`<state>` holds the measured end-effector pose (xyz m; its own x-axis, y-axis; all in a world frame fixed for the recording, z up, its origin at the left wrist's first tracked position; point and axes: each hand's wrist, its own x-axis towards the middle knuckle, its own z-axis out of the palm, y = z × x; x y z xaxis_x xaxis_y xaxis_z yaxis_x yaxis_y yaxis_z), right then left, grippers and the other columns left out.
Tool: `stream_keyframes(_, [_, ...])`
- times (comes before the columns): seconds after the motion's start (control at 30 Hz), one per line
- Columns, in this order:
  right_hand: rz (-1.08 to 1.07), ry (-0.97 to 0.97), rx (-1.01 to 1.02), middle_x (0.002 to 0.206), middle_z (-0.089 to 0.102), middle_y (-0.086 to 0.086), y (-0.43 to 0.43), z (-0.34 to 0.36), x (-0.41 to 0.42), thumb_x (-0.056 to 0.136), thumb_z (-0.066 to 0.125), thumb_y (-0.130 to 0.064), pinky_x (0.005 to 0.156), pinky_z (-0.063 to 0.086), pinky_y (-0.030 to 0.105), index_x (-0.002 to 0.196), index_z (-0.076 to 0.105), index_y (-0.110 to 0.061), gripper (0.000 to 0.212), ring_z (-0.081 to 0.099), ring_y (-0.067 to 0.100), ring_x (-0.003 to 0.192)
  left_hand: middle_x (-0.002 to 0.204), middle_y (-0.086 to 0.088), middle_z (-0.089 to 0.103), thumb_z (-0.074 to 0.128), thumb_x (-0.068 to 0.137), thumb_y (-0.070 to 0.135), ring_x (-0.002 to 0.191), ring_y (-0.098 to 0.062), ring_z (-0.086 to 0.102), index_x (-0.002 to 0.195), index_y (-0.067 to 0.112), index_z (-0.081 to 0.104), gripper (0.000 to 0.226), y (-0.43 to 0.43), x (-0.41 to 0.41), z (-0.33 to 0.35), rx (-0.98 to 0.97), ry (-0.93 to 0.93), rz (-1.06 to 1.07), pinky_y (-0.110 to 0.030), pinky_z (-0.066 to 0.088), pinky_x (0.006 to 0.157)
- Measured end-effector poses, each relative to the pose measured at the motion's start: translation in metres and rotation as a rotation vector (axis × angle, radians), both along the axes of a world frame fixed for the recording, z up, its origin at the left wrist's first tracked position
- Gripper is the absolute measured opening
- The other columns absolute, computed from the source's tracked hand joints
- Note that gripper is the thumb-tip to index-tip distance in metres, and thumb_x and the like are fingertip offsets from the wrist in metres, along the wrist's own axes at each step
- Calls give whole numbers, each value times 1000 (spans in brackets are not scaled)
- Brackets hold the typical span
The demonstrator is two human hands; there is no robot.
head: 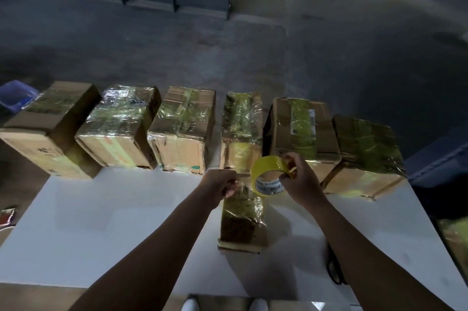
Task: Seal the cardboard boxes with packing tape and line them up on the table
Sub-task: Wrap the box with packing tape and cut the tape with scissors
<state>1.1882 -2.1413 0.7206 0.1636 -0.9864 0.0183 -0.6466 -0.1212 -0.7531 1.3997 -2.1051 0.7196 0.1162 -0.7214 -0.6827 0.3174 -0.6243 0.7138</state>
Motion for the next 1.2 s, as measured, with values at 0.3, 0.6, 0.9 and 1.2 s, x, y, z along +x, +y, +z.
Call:
stream_keyframes(0.3, [163, -89, -40, 101, 59, 6, -16, -4, -3, 82, 64, -6, 67, 42, 14, 112, 58, -12, 32, 57, 17, 88, 76, -10, 59, 58, 94, 36, 72, -22, 60, 89, 8, 60, 28, 6, -20, 2, 97, 90, -36, -32, 53, 63])
stream_keyframes(0.6, [202, -58, -79, 96, 59, 8, -21, -5, -4, 78, 68, -4, 67, 42, 15, 101, 61, -10, 24, 58, 20, 86, 53, -2, 52, 59, 90, 2, 43, -9, 50, 69, 5, 59, 22, 6, -14, -1, -55, 40, 35, -22, 47, 50])
stream_keyframes(0.9, [251, -62, 84, 82, 53, 2, -3, 11, 24, 81, 70, -9, 60, 40, 21, 94, 48, -24, 30, 51, 12, 74, 60, -6, 63, 73, 84, 12, 52, -12, 61, 96, -5, 65, 22, 6, 11, -10, -91, -162, -26, -22, 54, 53])
stream_keyframes(1.2, [319, 199, 2, 80, 57, -3, 9, 28, 32, 71, 69, -22, 56, 38, 23, 95, 56, -25, 28, 55, 15, 72, 73, -11, 63, 68, 87, 6, 63, -16, 59, 81, 1, 65, 9, 8, 46, -29, -87, -289, -95, -23, 51, 55])
